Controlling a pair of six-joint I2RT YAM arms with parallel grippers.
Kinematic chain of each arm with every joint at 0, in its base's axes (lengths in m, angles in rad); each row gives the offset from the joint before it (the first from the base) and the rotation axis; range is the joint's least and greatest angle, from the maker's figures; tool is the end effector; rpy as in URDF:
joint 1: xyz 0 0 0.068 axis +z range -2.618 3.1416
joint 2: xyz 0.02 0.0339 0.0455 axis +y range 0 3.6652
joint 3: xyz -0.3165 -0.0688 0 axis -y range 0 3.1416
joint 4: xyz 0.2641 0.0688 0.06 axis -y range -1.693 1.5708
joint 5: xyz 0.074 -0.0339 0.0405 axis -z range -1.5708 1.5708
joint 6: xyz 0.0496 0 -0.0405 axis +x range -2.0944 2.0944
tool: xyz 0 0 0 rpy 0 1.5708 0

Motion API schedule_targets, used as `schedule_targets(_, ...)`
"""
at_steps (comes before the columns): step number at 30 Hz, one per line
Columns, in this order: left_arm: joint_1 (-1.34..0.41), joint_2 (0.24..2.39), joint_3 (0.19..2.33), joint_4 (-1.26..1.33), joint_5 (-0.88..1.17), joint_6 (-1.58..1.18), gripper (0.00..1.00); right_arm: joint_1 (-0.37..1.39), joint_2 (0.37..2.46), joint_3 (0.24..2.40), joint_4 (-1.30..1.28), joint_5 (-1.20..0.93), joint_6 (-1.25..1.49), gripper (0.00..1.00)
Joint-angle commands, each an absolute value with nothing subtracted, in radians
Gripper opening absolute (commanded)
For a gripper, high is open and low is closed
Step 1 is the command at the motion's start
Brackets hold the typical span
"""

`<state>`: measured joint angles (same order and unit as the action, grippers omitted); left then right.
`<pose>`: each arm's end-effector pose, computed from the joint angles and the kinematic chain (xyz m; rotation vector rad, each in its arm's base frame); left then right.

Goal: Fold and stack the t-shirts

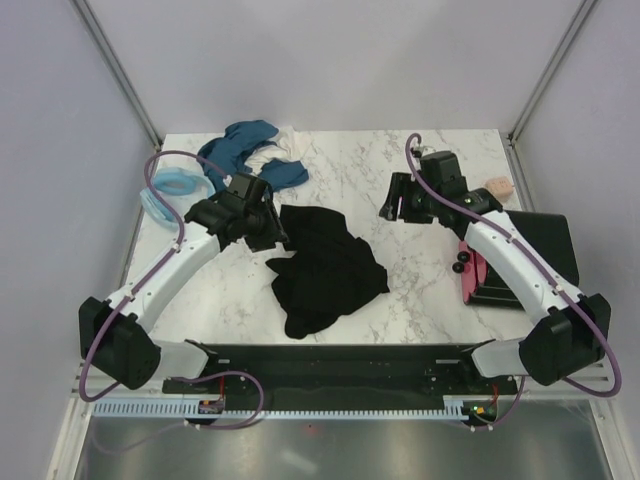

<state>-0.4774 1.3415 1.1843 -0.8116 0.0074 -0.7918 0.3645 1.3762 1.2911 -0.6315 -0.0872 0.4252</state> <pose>0.2559 -0.1328 0.3378 -0.4069 2.5865 -0.4897 0.2975 0.1181 0.3803 0.0245 2.3369 0.5032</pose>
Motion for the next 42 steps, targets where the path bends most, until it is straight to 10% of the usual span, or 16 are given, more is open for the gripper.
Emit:
schedule_targets(1, -0.453, 1.282, 1.242, -0.821, -0.087, -0.798, 0.48, 0.377, 1.322, 1.209, -0.552, -0.147, 0.476, 0.66)
schedule_targets(32, -0.439, 1.290, 1.186, -0.844, -0.046, -0.818, 0.47, 0.551, 1.460, 0.945, -0.631, -0.262, 0.575, 0.64)
schedule_targets(38, -0.439, 1.278, 1.177, -0.845, -0.054, -0.816, 0.46, 0.623, 1.554, 1.083, -0.655, -0.203, 0.569, 0.03)
schedule_targets(42, -0.439, 1.270, 1.167, -0.845, -0.067, -0.808, 0.47, 0.640, 1.529, 1.182, -0.686, -0.183, 0.566, 0.00)
